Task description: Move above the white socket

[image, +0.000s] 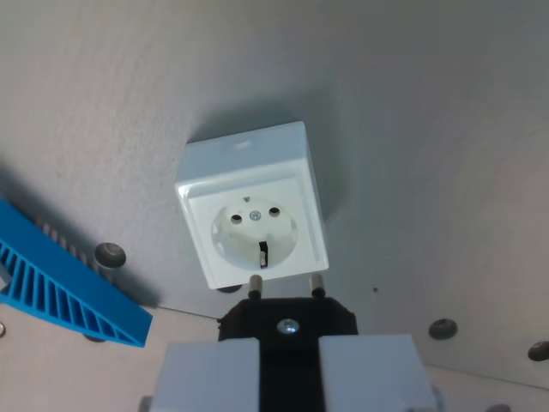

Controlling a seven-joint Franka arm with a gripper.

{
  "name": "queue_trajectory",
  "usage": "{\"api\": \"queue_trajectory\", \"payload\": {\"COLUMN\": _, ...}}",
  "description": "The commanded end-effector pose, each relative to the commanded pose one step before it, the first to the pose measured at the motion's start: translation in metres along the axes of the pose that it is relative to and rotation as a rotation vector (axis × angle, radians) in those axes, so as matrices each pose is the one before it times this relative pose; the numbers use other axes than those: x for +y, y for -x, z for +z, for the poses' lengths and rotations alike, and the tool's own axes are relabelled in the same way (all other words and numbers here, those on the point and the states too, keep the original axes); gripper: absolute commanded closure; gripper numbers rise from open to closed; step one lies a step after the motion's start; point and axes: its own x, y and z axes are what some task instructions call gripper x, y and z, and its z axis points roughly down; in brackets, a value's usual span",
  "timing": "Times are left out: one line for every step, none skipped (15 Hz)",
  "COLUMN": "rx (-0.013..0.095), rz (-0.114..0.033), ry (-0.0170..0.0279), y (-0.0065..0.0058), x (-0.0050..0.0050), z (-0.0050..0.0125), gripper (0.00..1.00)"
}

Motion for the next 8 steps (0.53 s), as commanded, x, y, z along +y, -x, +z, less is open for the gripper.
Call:
{"api": "queue_trajectory", "payload": {"rx": 0.0979, "rz": -0.1286, "ry": 0.04314, "y": 0.00562, "x": -0.00273, "z": 0.01706, "gripper": 1.00}}
{"api": "queue_trajectory", "payload": {"rx": -0.0024, "rz": -0.0061, "ry": 0.00027, "y": 0.00203, "x": -0.00121, "z": 0.00500, "gripper": 1.00}}
{"api": "queue_trajectory", "payload": {"rx": -0.0046, "rz": -0.0055, "ry": 0.00044, "y": 0.00167, "x": -0.00105, "z": 0.00435, "gripper": 1.00}}
{"api": "queue_trajectory", "payload": {"rx": -0.0050, "rz": -0.0069, "ry": 0.00054, "y": 0.00165, "x": -0.00103, "z": 0.00416, "gripper": 1.00}}
{"api": "queue_trajectory", "payload": {"rx": -0.0015, "rz": -0.0049, "ry": 0.00084, "y": 0.00166, "x": -0.00102, "z": 0.00393, "gripper": 1.00}}
{"api": "queue_trajectory", "payload": {"rx": 0.0020, "rz": -0.0019, "ry": 0.00229, "y": 0.00176, "x": -0.00103, "z": 0.00373, "gripper": 1.00}}
{"api": "queue_trajectory", "payload": {"rx": -0.0009, "rz": -0.0044, "ry": 0.00180, "y": 0.00186, "x": -0.00104, "z": 0.00349, "gripper": 1.00}}
{"api": "queue_trajectory", "payload": {"rx": 0.0022, "rz": -0.0047, "ry": 0.00199, "y": 0.00193, "x": -0.00104, "z": 0.00323, "gripper": 1.00}}
